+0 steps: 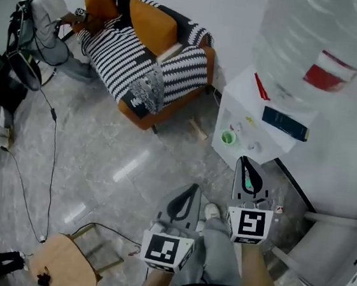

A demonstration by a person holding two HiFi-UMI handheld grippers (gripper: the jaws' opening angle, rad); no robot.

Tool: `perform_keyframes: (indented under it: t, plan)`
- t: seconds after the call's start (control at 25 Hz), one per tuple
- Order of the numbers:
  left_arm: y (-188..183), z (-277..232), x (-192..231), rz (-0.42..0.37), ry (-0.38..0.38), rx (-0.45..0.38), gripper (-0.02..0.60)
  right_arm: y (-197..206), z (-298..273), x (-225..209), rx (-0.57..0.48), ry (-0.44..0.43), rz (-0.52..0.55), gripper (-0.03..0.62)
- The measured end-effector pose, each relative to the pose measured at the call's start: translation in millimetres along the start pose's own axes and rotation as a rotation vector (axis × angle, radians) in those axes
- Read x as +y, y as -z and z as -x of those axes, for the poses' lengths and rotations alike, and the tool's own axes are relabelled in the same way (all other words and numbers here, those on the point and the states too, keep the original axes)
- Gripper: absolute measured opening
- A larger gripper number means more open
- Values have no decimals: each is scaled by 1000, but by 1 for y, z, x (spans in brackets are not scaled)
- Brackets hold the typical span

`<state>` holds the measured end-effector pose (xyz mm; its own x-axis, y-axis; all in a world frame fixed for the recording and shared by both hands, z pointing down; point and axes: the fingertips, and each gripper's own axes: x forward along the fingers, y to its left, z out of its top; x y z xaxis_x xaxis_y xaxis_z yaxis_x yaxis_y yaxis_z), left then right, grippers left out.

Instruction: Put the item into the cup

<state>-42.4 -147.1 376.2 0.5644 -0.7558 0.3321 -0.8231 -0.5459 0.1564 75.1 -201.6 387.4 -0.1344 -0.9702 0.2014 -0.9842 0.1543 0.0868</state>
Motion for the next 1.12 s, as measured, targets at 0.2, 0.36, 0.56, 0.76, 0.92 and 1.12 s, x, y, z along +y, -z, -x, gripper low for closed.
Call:
perform_keyframes:
  t: [0.2, 0.36, 0.56, 0.76, 0.92, 1.12]
  plan:
    - [-58, 23, -7, -16, 5, -108, 14, -46, 38, 5, -39, -33, 5, 21]
    - [-80, 38, -13, 3, 4, -121, 14, -67, 62, 8, -37, -64, -16, 14]
    - [-101, 49, -29, -2, 41, -139, 14, -104, 89, 8, -59, -95, -98, 12]
    - [-124, 56, -61, -32, 103, -173, 14, -128, 113, 6, -63, -114, -78, 12]
    - [-137, 58, -86, -109, 161, -195, 14, -137, 124, -2, -92, -102, -76, 12]
    - [-134, 60, -96, -138, 145, -168, 14, -132, 130, -2, -93, -108, -118, 12]
